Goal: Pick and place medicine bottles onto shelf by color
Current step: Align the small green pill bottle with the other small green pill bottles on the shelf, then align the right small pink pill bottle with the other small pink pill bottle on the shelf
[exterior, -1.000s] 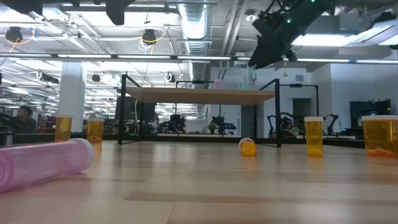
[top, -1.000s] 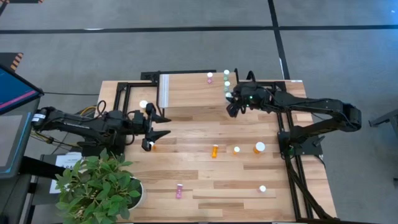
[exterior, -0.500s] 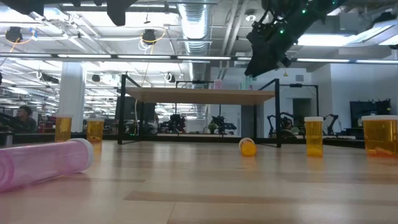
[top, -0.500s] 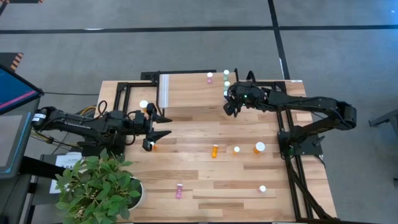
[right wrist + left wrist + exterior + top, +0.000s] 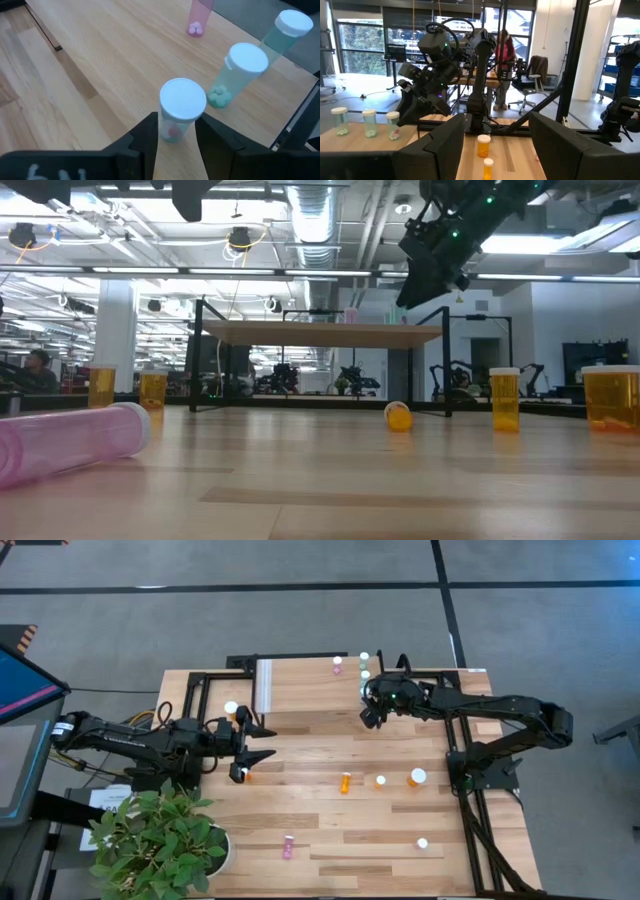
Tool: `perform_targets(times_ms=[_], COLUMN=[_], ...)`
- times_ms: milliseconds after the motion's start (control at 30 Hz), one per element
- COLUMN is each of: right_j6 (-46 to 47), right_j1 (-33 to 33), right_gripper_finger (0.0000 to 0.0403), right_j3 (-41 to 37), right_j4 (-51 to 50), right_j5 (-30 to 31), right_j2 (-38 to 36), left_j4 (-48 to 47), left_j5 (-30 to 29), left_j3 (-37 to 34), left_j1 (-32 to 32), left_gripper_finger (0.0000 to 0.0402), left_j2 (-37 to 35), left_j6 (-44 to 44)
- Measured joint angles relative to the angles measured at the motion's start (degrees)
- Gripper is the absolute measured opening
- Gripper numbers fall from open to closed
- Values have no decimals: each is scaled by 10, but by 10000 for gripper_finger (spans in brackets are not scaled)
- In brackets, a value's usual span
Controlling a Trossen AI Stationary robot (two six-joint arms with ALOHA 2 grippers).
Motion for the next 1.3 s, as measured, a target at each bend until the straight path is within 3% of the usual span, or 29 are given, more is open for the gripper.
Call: perform_targets(times_ms=[400,633,800,1067,1300], right_j6=[-4,11,76,239,403], right_j1=[2,21,65,222,456], right_gripper_finger=[223,240,237,235,235], right_j3=[15,72,117,127,105], right_j4=[-17,-122,-242,-426,-444], right_j5=[0,0,0,33,33], right_j2=[-5,-14,-27,-80,-82], left_j4=[-1,-3,-6,-8,-8], left_j5=[0,2,2,2,1], left_j3=[0,0,0,0,0], left_j1=[0,0,0,0,0], left_gripper_finger=[210,210,210,210,210], left_j2=[0,0,0,0,0], left_j6=[0,0,0,0,-1])
